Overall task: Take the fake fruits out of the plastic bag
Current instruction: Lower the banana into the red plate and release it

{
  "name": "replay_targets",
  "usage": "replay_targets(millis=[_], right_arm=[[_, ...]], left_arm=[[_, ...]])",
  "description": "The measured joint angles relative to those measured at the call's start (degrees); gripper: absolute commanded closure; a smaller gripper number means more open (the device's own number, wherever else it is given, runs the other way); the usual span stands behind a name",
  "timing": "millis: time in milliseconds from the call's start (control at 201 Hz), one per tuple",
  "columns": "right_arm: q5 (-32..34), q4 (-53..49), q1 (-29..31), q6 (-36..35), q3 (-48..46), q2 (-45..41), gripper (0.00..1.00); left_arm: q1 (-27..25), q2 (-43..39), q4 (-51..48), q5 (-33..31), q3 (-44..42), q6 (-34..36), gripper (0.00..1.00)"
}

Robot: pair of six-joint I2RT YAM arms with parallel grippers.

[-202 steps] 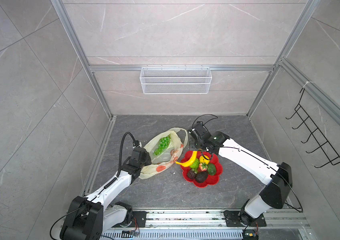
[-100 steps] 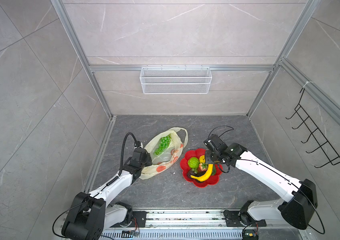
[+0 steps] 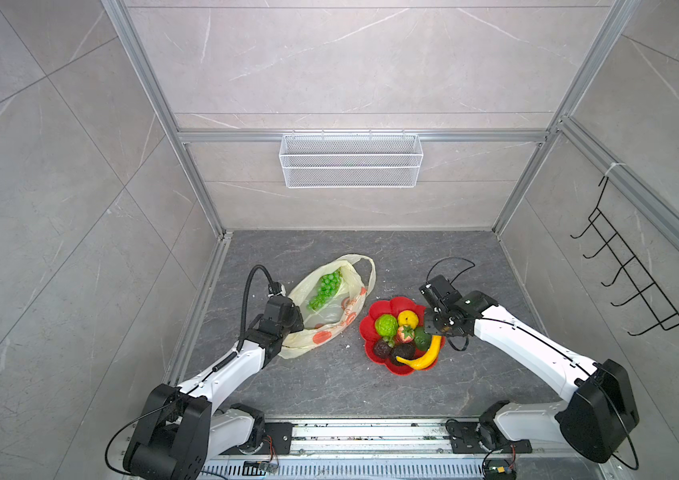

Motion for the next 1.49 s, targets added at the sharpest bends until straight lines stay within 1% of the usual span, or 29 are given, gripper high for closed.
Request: replay_targets(millis=[538, 762, 1001, 1135, 1275, 1365, 1494], right_arm=[[2.2, 3.7, -1.3, -2.5, -1.0, 5.7, 0.74], [2.6, 5.7, -1.4, -3.2, -1.0, 6.4, 0.75], [3.0, 7.3, -1.4, -5.7, -1.0, 7.3, 0.74], [3.0, 8.2, -1.4, -7.1, -1.0, 7.9, 0.70], [3.0, 9.0, -1.4, -7.9, -1.0, 8.7, 0.63], [3.0, 9.4, -1.4, -8.4, -1.0, 9.1, 0.56], [2.9, 9.7, -1.4, -8.5, -1.0, 9.4, 0.54]], left_arm=[[0.0, 0.0, 0.0, 0.1, 0.0, 0.0, 0.97], [0.0, 0.0, 0.0, 0.1, 0.0, 0.0, 0.97], [0.0, 0.0, 0.0, 0.1, 0.0, 0.0, 0.97], [0.0, 0.0, 0.0, 0.1, 0.0, 0.0, 0.97], [0.0, 0.0, 0.0, 0.1, 0.0, 0.0, 0.97], [0.0, 0.1, 0.0, 0.1, 0.0, 0.0, 0.97], [0.0, 0.1, 0.0, 0.1, 0.0, 0.0, 0.97]])
